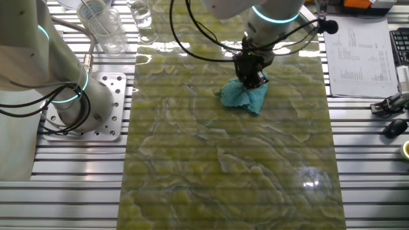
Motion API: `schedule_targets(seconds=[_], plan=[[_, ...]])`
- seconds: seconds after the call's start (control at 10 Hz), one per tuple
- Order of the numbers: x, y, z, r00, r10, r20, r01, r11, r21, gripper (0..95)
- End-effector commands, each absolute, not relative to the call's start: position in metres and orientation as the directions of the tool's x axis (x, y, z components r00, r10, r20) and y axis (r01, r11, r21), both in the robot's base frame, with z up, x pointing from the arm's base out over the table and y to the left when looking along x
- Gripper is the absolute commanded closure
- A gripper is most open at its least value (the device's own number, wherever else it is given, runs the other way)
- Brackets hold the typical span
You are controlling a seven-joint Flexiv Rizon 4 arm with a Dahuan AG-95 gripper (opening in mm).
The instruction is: Clean the table with a cloth
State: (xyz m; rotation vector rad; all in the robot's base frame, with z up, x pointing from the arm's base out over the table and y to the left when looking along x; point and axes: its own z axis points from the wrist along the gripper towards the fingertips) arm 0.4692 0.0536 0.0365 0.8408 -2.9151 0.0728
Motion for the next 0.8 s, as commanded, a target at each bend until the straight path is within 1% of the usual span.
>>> schedule_targets(seconds=[0.1, 0.6, 0.8], plan=[[0.464, 0.056, 0.034, -0.844, -0.524, 0.113, -0.529, 0.848, -0.020, 95.0], [0.451, 0.078, 0.039, -0.855, -0.502, 0.131, -0.507, 0.862, -0.006, 95.0], [0.447, 0.080, 0.040, -0.857, -0.499, 0.130, -0.505, 0.863, -0.015, 95.0]])
